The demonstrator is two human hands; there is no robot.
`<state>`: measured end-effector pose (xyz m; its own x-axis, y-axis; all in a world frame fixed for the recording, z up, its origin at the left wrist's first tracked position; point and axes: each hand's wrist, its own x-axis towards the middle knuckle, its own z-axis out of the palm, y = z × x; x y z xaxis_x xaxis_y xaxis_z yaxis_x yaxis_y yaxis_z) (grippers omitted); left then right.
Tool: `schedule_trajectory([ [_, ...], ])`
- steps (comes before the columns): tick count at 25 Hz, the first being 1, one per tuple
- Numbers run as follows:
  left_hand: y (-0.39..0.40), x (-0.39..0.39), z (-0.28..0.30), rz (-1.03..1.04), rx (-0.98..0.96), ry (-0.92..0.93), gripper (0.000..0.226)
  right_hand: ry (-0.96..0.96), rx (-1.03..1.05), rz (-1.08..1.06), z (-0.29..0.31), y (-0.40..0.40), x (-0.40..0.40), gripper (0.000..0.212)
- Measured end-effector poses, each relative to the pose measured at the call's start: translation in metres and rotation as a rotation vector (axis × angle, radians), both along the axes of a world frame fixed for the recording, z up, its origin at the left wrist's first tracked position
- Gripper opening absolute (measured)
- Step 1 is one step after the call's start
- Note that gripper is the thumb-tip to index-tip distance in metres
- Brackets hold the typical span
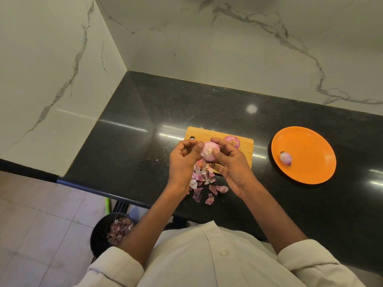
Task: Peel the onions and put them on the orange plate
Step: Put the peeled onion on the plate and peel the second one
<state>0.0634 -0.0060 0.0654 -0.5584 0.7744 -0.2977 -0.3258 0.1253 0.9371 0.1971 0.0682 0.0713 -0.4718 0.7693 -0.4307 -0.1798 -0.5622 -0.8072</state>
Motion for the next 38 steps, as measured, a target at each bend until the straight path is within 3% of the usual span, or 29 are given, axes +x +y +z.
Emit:
schedule_trajectory([
  [5,-0.002,-0.005,-0.005,-0.028,-0.007,0.224,0.012,-0.019,0.017,0.011,-0.001,0.001,0.000,0.031],
  [9,-0.001,-0.005,-0.007,0.044,-0.037,0.283,0.009,0.003,0.002,0.017,-0.003,0.001,-0.001,0.031],
  [13,0.001,-0.013,-0.007,0.018,-0.009,0.155,0.015,0.021,-0.023,0.018,-0.002,0.003,-0.001,0.034],
  [17,0.002,-0.011,-0.001,-0.064,0.003,0.133,0.016,-0.055,0.104,0.055,-0.002,0.005,0.000,0.044],
  [21,0.006,-0.013,-0.001,0.103,-0.020,-0.315,0.029,0.038,-0.040,0.048,-0.003,0.006,-0.004,0.041],
  [23,0.005,-0.012,-0.002,0.107,-0.014,-0.445,0.036,0.071,-0.098,0.035,-0.005,0.006,-0.004,0.041],
  [26,0.006,-0.012,-0.001,0.066,-0.005,-0.436,0.031,0.065,-0.085,0.050,-0.008,0.006,-0.003,0.042],
  [30,0.004,-0.012,-0.005,0.003,-0.032,-0.320,0.034,-0.050,0.107,0.103,-0.009,0.008,-0.002,0.042],
  [33,0.006,-0.016,-0.008,0.031,-0.097,-0.286,0.025,-0.133,0.254,0.161,-0.012,0.008,-0.003,0.042],
  [36,0.010,-0.018,-0.006,0.053,-0.159,-0.280,0.018,-0.119,0.262,0.180,-0.011,0.007,-0.003,0.043],
  [38,0.012,-0.019,-0.002,0.070,-0.174,-0.380,0.018,-0.045,0.196,0.142,-0.004,0.007,-0.002,0.044],
])
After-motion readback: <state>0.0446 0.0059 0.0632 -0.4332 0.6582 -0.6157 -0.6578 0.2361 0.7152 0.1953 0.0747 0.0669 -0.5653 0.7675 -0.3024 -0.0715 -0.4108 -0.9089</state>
